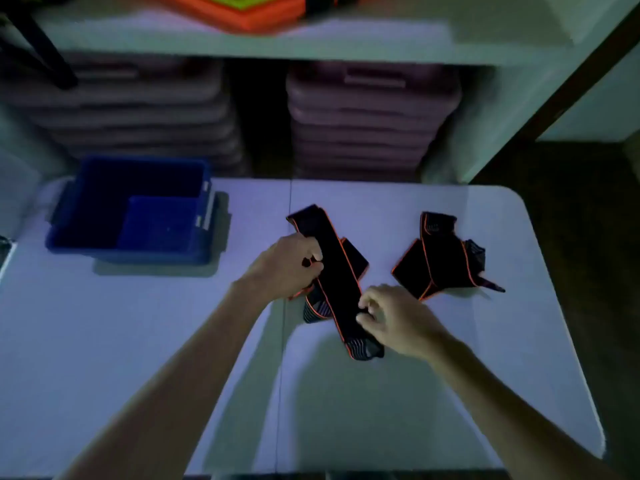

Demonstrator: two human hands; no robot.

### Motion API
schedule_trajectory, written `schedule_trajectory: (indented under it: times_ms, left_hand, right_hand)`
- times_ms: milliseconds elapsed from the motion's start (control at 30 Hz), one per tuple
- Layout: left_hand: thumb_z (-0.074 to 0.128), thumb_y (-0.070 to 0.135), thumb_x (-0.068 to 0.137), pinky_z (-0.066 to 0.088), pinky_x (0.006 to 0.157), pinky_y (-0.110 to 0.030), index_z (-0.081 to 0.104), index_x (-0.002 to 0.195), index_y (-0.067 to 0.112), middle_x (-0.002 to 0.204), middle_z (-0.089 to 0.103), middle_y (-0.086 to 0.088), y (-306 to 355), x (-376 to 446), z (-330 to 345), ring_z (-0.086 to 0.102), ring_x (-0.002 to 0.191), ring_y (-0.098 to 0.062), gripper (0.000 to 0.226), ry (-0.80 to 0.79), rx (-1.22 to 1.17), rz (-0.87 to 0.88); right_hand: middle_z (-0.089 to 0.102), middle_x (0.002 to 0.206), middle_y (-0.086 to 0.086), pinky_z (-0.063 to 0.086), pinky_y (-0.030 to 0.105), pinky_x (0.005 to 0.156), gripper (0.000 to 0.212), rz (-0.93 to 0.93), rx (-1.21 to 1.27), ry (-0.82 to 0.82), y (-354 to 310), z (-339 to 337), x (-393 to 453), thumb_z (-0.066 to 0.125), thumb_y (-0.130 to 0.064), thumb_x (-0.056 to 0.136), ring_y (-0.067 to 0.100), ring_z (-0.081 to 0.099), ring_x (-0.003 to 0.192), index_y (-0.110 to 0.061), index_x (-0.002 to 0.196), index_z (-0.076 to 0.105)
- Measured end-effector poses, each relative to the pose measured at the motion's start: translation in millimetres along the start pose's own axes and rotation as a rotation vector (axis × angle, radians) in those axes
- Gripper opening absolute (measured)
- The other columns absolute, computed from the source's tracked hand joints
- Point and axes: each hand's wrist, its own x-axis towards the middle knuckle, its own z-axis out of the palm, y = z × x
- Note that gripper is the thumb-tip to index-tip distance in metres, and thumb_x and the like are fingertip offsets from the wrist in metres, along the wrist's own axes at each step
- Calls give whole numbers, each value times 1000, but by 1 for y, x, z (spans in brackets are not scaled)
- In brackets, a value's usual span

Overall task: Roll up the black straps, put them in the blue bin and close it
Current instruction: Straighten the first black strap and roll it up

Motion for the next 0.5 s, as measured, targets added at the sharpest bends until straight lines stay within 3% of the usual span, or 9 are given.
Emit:
schedule_trajectory:
  times_ms: [133,200,267,400,500]
  left_hand:
    - [60,20,87,44,99,-42,60,119,23,120,52,-2,-11,1,52,47,114,-23,32,-133,184,-7]
    - [61,19,87,42,99,-42,59,121,21,122,49,-1,-11,-6,73,44,115,-23,34,-90,203,48]
    - [62,19,86,43,98,-43,59,121,20,121,51,-1,-13,-12,87,45,115,-23,35,-30,210,107]
    - [64,12,73,33,108,-42,49,136,29,143,36,-4,-12,-21,100,28,135,-27,67,-56,287,167]
    - [71,21,66,25,111,-41,48,135,36,151,26,-2,-11,-19,100,15,140,-27,74,-72,157,81]
  right_hand:
    - [51,109,0,46,39,83,59,76,-416,-195,29,45,-18,70,-61,69,23,49,104,-21,107,49]
    - [49,109,2,49,41,80,54,32,-491,-174,44,61,-24,75,-48,69,26,51,103,-19,106,48]
    - [51,99,2,51,40,70,35,-21,-512,-46,55,68,-25,75,-29,70,28,57,94,-21,95,51]
    - [56,96,-2,51,38,73,10,-100,-215,86,57,55,-17,59,-24,84,24,55,91,-23,94,58]
    - [64,87,-2,51,34,75,9,-89,271,137,35,19,-6,55,-22,90,14,60,85,-16,95,58]
